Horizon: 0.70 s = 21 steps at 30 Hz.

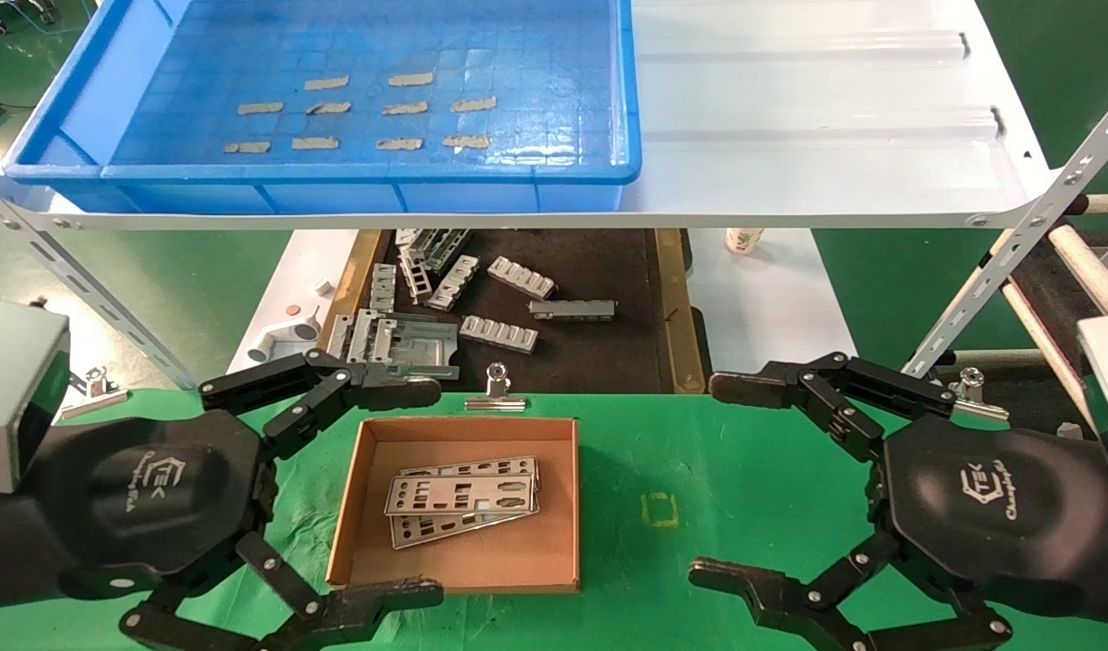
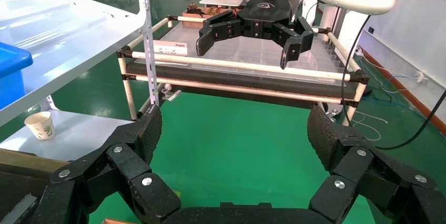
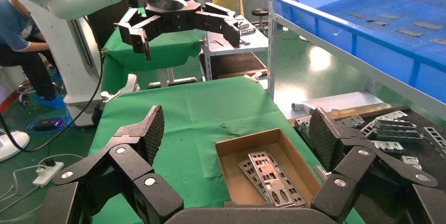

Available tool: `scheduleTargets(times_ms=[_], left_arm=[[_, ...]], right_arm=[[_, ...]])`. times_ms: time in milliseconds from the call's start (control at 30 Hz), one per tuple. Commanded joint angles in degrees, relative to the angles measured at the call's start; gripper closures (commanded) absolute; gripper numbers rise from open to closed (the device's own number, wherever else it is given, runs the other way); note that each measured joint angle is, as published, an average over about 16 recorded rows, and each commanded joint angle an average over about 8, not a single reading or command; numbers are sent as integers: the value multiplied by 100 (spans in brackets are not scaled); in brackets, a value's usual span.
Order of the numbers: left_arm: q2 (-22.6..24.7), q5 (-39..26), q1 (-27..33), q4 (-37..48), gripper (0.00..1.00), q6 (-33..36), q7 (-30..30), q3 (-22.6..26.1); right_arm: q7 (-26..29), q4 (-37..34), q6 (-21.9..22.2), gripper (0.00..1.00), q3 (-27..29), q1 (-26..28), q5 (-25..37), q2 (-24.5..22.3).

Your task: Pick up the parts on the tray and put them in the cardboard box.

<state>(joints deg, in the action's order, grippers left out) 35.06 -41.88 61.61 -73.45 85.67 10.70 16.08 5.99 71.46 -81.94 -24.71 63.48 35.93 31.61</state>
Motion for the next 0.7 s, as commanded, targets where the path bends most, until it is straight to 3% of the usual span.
scheduleTargets(times_ms=[33,700], left_arm=[[0,0,0,0,0,0,0,0],[0,0,0,0,0,0,0,0]], right_arm=[[0,0,0,0,0,0,0,0],[0,0,0,0,0,0,0,0]])
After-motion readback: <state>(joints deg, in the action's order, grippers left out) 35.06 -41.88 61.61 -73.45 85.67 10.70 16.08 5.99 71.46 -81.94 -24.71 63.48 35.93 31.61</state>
